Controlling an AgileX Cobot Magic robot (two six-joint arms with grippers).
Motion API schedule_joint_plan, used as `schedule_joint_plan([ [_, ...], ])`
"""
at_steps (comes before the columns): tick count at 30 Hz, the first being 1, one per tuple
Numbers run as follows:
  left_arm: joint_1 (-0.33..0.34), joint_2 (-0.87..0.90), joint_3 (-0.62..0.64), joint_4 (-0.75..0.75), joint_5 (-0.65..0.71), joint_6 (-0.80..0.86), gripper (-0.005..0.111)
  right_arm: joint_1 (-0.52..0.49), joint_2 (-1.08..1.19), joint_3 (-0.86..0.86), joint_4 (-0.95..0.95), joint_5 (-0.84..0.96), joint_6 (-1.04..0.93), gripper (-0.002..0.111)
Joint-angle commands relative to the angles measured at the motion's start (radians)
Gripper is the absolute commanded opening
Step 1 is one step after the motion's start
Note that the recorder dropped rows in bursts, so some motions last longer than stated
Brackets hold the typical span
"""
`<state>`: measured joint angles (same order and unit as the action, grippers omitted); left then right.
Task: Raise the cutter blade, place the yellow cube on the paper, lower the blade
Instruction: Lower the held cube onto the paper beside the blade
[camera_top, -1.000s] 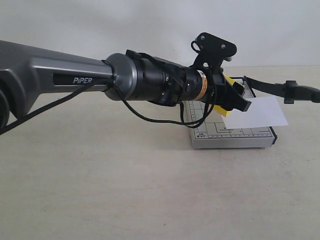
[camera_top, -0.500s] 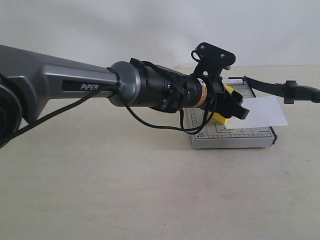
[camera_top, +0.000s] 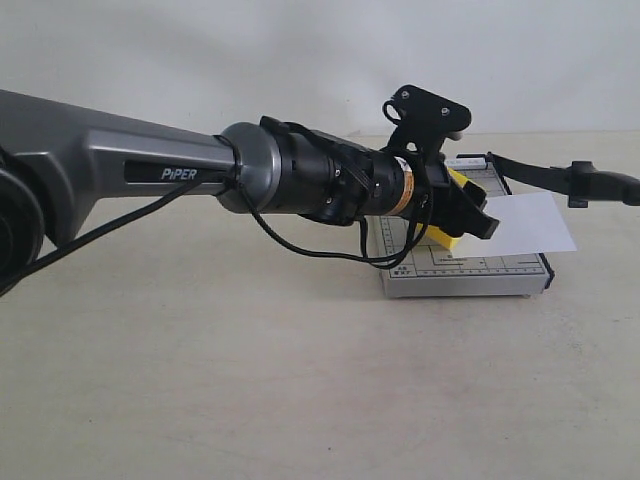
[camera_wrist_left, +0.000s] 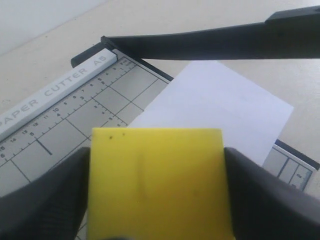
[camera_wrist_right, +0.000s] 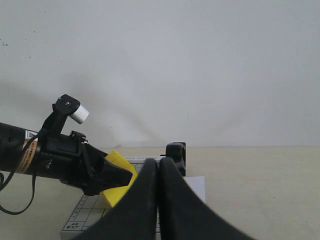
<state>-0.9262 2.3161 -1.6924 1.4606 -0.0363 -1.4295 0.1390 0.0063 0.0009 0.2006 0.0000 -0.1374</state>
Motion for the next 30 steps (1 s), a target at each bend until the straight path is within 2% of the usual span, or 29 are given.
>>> schedule_joint_plan([
  [1,-0.002,-0.005,-0.006,-0.002,-0.020,-0.002,0.004,-0.002,-0.006,-0.001,-0.002,-0.006,-0.001,0.000],
  [30,0.000,-0.005,-0.006,-0.002,-0.015,0.010,0.006,-0.002,-0.006,-0.001,-0.002,-0.006,-0.001,0.000],
])
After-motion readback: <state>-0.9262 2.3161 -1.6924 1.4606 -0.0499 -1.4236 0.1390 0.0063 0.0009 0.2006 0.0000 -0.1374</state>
